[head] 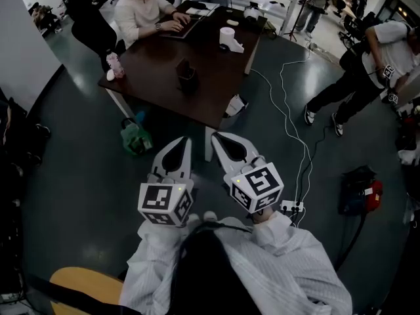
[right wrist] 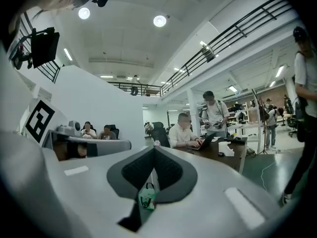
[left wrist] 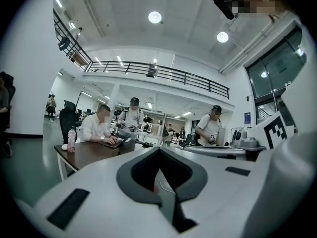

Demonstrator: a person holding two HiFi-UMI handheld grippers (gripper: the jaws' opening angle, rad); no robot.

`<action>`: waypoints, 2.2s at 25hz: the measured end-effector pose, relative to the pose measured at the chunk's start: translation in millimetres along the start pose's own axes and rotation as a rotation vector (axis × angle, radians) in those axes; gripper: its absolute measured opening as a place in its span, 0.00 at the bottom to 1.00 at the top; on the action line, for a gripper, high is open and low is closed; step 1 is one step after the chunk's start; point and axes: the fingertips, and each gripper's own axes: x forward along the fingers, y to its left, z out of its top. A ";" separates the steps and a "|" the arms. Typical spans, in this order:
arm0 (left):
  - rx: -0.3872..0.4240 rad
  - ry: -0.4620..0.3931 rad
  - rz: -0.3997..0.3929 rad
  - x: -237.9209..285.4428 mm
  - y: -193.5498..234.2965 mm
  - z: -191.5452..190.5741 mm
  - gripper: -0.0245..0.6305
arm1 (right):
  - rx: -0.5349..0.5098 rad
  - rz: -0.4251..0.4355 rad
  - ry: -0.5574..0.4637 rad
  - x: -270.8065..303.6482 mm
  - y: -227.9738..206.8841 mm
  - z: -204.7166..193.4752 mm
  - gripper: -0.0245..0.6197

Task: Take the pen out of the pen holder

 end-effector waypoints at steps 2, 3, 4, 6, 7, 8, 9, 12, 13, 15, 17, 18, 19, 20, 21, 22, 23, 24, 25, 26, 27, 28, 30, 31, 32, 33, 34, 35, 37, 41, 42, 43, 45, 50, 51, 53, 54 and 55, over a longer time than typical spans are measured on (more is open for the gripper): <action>0.001 -0.001 0.001 4.0 -3.7 0.5 0.04 | 0.004 -0.002 -0.005 -2.4 -4.4 1.2 0.04; 0.001 -0.002 0.001 6.2 -6.1 0.3 0.04 | 0.005 -0.004 -0.007 -4.2 -7.1 1.6 0.04; 0.000 -0.002 0.002 8.4 -8.9 -0.4 0.04 | 0.008 -0.006 -0.010 -6.4 -10.2 1.8 0.04; -0.001 0.000 0.003 13.4 -15.1 -2.9 0.04 | 0.012 -0.010 -0.012 -11.2 -17.5 1.2 0.04; -0.002 0.002 0.004 16.2 -17.9 -4.4 0.04 | 0.013 -0.011 -0.011 -13.3 -21.4 0.6 0.04; -0.004 0.003 0.005 19.1 -20.2 -5.8 0.04 | 0.014 -0.012 -0.009 -15.0 -25.2 -0.4 0.04; -0.005 0.005 0.007 21.8 -21.9 -7.5 0.04 | 0.016 -0.012 -0.006 -16.4 -28.9 -1.8 0.04; -0.010 0.022 0.011 31.9 -22.2 -15.2 0.04 | 0.036 -0.019 0.005 -15.6 -41.6 -9.4 0.04; -0.012 0.030 0.013 37.0 -21.2 -18.3 0.04 | 0.045 -0.022 0.010 -13.3 -47.1 -12.5 0.04; -0.015 0.044 0.016 50.4 -17.6 -23.1 0.04 | 0.059 -0.027 0.020 -6.0 -59.9 -17.6 0.04; -0.017 0.053 0.020 67.1 -9.4 -25.1 0.04 | 0.067 -0.027 0.024 6.6 -73.5 -20.5 0.04; -0.017 0.056 0.024 76.3 -3.3 -25.6 0.04 | 0.070 -0.026 0.026 15.0 -80.1 -21.8 0.04; -0.018 0.059 0.029 86.1 3.8 -26.0 0.04 | 0.073 -0.024 0.028 24.6 -86.9 -23.2 0.04; -0.021 0.061 0.032 97.1 11.6 -26.3 0.04 | 0.076 -0.022 0.030 35.1 -94.0 -24.5 0.04; -0.024 0.063 0.035 109.4 19.6 -26.2 0.04 | 0.076 -0.020 0.032 46.5 -101.9 -25.0 0.04; -0.027 0.063 0.036 123.1 27.5 -25.3 0.04 | 0.075 -0.018 0.033 58.7 -110.6 -24.2 0.04; -0.030 0.062 0.035 137.8 35.3 -23.2 0.04 | 0.071 -0.016 0.032 71.5 -119.9 -21.8 0.04; -0.031 0.058 0.034 153.2 42.9 -19.8 0.04 | 0.066 -0.014 0.031 84.8 -129.6 -18.0 0.04; -0.032 0.054 0.032 168.9 50.5 -15.6 0.04 | 0.059 -0.011 0.029 98.5 -139.6 -13.3 0.04; -0.034 0.050 0.029 184.1 58.1 -11.1 0.04 | 0.052 -0.010 0.029 112.3 -149.5 -8.5 0.04; -0.037 0.047 0.027 198.3 65.7 -7.0 0.04 | 0.046 -0.009 0.029 125.6 -158.8 -4.3 0.04; -0.039 0.047 0.025 211.0 73.5 -3.5 0.04 | 0.043 -0.007 0.030 138.2 -167.1 -0.9 0.04; -0.035 0.050 0.030 232.8 89.2 1.3 0.04 | 0.047 -0.004 0.034 160.8 -181.4 3.0 0.04; -0.034 0.054 0.035 242.4 96.5 2.6 0.04 | 0.051 -0.002 0.039 170.9 -188.1 3.4 0.04; -0.035 0.058 0.042 251.1 103.1 3.1 0.04 | 0.055 0.001 0.046 180.3 -194.5 3.0 0.04; -0.039 0.064 0.049 258.8 109.0 2.9 0.04 | 0.059 0.005 0.054 188.9 -200.3 2.2 0.04; -0.044 0.069 0.057 265.8 114.5 2.2 0.04 | 0.062 0.011 0.062 196.9 -205.6 1.2 0.04; -0.048 0.075 0.066 272.2 119.7 1.2 0.04 | 0.066 0.018 0.070 204.7 -210.7 0.2 0.04; -0.058 0.087 0.091 284.0 130.5 -1.6 0.04 | 0.074 0.037 0.086 220.7 -221.4 -2.8 0.04; -0.088 0.104 0.175 307.1 155.4 -12.1 0.04 | 0.086 0.100 0.130 255.8 -243.9 -15.3 0.04; -0.096 0.107 0.201 313.7 161.1 -15.5 0.04 | 0.087 0.123 0.142 264.4 -250.1 -18.8 0.04; -0.104 0.108 0.230 320.9 166.3 -18.3 0.04 | 0.088 0.148 0.153 272.5 -256.5 -21.6 0.04; -0.120 0.106 0.290 337.1 174.4 -22.4 0.04 | 0.091 0.207 0.172 288.1 -270.4 -24.8 0.04; -0.158 0.080 0.481 374.1 186.0 -26.2 0.04 | 0.075 0.403 0.238 323.8 -305.5 -26.8 0.04; -0.168 0.066 0.521 379.2 187.8 -26.6 0.04 | 0.067 0.443 0.255 329.7 -311.5 -28.0 0.04; -0.185 0.038 0.593 387.2 192.3 -28.1 0.04 | 0.047 0.512 0.290 340.4 -321.7 -32.8 0.04; -0.193 0.028 0.629 389.0 194.4 -29.5 0.04 | 0.037 0.546 0.308 345.2 -325.2 -36.1 0.04; -0.201 0.020 0.666 389.4 195.8 -31.4 0.04 | 0.027 0.580 0.326 349.1 -327.6 -40.1 0.04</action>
